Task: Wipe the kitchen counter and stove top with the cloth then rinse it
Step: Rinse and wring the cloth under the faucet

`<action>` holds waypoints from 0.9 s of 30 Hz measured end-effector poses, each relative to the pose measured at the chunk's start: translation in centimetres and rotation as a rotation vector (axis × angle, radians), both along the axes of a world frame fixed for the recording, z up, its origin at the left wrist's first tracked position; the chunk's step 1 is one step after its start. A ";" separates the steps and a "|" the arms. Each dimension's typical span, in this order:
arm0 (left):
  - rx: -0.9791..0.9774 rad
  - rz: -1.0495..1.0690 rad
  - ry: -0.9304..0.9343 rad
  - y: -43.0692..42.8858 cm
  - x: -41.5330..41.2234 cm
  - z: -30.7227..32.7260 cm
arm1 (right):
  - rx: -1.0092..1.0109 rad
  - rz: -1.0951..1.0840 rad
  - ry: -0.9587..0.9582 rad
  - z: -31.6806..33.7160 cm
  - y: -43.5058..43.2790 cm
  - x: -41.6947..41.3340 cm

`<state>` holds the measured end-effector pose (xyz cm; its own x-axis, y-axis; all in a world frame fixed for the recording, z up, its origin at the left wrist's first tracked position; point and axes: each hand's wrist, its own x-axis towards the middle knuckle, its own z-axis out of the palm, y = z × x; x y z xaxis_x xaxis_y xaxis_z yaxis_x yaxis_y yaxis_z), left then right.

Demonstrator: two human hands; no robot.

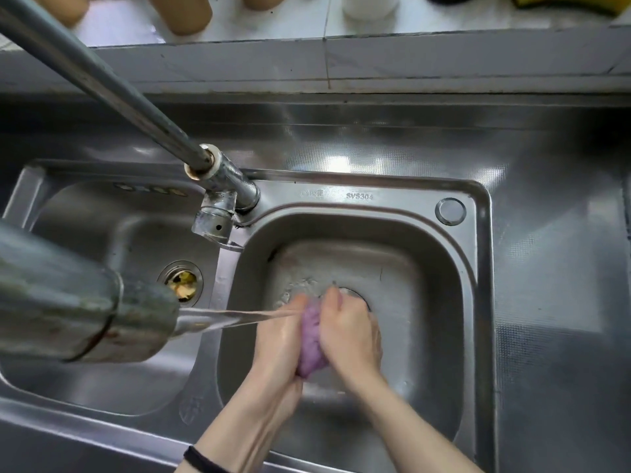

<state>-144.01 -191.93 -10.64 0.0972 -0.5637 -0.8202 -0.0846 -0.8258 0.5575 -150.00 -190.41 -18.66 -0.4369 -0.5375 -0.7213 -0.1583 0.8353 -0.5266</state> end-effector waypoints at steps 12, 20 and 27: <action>-0.192 -0.185 -0.233 -0.1 6.3 -0.5 | 0.050 -0.635 -0.762 -0.4 1.2 -2.6; -0.355 -0.148 -0.245 -4.6 6.6 1.5 | -0.013 -0.776 -0.911 2.1 -0.1 -0.3; -0.259 0.026 -0.095 -6.0 6.1 2.4 | -0.025 -0.895 -1.039 1.8 -0.5 -0.4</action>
